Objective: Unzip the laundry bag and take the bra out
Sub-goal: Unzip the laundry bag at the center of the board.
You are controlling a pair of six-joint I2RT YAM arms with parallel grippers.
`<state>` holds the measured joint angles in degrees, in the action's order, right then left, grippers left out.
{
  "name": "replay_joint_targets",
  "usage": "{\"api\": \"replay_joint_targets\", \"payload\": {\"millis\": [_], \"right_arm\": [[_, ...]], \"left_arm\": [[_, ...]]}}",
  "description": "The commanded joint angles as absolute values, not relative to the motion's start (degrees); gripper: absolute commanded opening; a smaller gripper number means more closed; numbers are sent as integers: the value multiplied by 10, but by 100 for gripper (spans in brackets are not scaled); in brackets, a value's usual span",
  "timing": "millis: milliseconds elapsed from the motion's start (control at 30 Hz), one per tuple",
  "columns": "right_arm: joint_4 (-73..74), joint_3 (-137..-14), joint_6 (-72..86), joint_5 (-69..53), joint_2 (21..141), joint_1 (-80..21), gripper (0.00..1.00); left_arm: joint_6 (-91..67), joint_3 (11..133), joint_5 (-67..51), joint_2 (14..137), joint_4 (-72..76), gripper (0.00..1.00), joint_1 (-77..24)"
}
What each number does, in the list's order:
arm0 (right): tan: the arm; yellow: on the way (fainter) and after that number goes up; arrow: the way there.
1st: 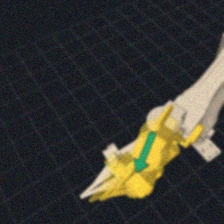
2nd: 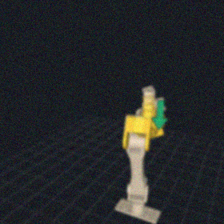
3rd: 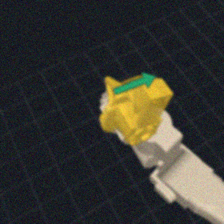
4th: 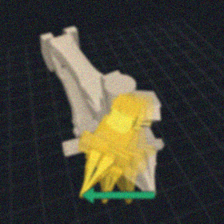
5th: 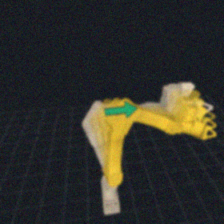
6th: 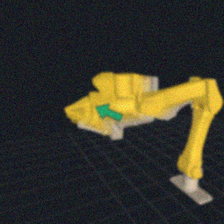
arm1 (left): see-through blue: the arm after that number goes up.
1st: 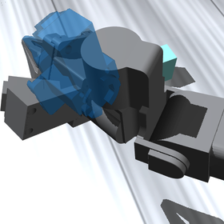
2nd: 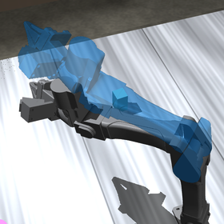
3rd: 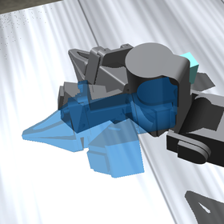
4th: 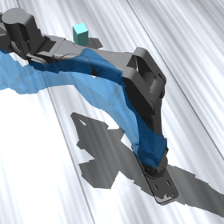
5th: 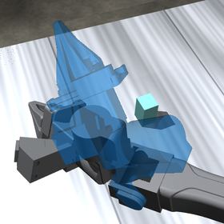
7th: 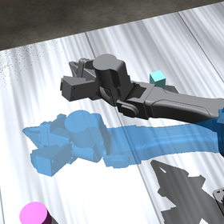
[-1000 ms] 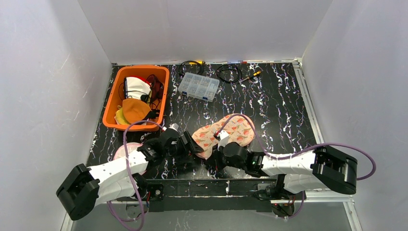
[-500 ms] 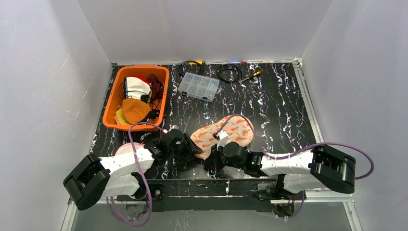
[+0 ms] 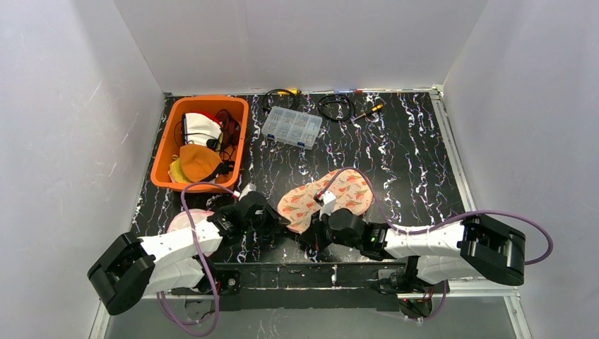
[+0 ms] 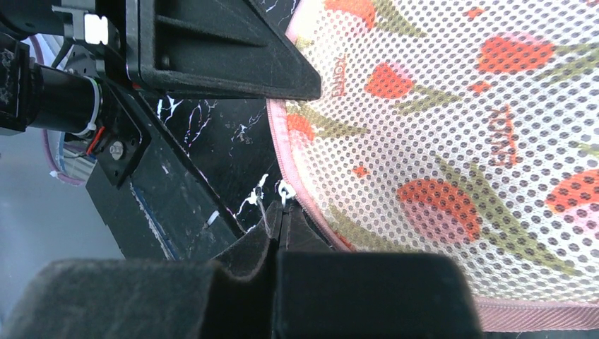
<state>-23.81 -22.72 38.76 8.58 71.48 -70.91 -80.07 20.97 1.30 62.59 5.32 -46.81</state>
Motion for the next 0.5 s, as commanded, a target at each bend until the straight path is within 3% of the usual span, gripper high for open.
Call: {"api": "replay_joint_targets", "payload": {"millis": [0, 467], "right_arm": [[-237, -229, 378, 93, 688, -713, 1], [-74, -229, 345, 150, 585, -713, 1]], "left_arm": [[-796, 219, 39, 628, 34, 0, -470], [-756, 226, 23, 621, 32, 0, -463]]}}
